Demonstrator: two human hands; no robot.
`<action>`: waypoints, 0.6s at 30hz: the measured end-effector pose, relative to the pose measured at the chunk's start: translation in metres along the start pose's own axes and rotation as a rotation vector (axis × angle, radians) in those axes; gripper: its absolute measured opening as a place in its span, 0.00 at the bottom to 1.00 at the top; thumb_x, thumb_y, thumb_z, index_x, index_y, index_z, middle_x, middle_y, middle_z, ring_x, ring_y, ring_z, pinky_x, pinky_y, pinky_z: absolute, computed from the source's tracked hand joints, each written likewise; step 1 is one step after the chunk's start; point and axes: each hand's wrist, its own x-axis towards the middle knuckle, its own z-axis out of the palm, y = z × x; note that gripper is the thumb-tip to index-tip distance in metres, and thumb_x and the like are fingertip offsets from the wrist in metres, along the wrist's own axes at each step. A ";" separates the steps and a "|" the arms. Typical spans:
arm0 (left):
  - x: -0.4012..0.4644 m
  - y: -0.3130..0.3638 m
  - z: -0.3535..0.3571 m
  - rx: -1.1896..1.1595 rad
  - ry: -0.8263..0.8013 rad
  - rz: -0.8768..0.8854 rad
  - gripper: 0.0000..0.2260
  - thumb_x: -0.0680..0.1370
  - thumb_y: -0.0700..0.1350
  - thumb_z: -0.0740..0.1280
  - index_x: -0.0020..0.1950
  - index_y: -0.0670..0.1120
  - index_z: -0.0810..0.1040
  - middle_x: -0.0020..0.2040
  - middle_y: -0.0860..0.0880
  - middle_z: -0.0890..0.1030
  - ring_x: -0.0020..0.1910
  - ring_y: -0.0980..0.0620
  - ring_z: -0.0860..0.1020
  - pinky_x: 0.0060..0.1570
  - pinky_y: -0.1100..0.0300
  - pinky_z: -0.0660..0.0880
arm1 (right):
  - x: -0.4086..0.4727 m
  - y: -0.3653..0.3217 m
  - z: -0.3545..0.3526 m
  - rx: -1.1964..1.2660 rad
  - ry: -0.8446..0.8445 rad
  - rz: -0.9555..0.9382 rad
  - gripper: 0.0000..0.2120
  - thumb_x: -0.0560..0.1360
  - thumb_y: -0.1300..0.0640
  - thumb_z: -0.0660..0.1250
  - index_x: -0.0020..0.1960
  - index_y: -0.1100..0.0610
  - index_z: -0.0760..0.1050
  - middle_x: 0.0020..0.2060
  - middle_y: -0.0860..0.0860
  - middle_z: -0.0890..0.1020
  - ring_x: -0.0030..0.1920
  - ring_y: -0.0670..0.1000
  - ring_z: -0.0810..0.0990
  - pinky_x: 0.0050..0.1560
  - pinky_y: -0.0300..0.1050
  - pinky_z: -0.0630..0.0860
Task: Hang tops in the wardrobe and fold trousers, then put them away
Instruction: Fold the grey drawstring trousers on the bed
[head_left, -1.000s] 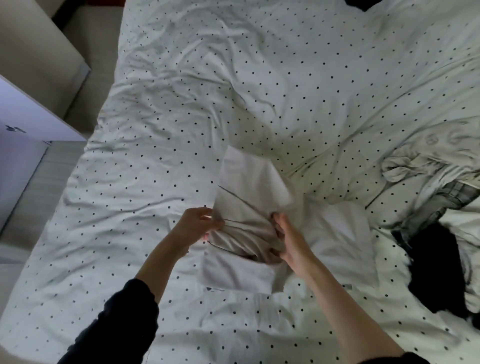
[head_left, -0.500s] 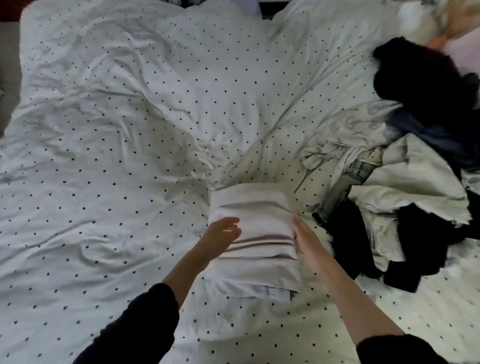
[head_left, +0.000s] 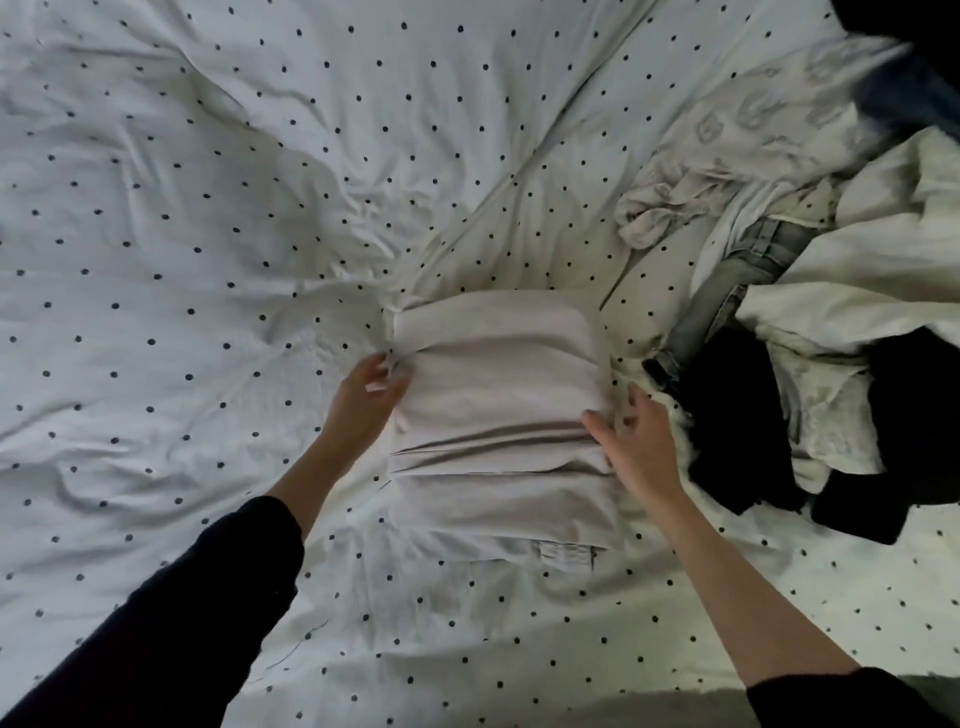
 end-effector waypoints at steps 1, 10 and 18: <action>0.001 -0.001 -0.002 0.142 0.021 0.136 0.29 0.76 0.49 0.69 0.74 0.45 0.62 0.69 0.43 0.69 0.63 0.45 0.72 0.62 0.50 0.71 | -0.002 -0.004 -0.001 -0.177 0.052 -0.174 0.38 0.72 0.45 0.70 0.74 0.58 0.60 0.70 0.58 0.65 0.69 0.56 0.66 0.66 0.46 0.65; 0.000 -0.037 0.053 1.311 -0.249 0.494 0.58 0.62 0.73 0.66 0.69 0.56 0.23 0.70 0.42 0.23 0.70 0.36 0.27 0.65 0.29 0.38 | 0.022 -0.001 0.037 -1.083 -0.247 -0.574 0.63 0.57 0.28 0.70 0.74 0.45 0.31 0.76 0.56 0.38 0.75 0.62 0.36 0.66 0.74 0.40; 0.065 -0.070 0.096 1.384 -0.137 0.483 0.46 0.72 0.59 0.65 0.75 0.53 0.33 0.75 0.37 0.46 0.75 0.37 0.46 0.65 0.30 0.37 | 0.071 0.024 0.096 -1.128 -0.169 -0.497 0.55 0.60 0.36 0.72 0.77 0.55 0.50 0.74 0.56 0.58 0.74 0.60 0.53 0.69 0.71 0.44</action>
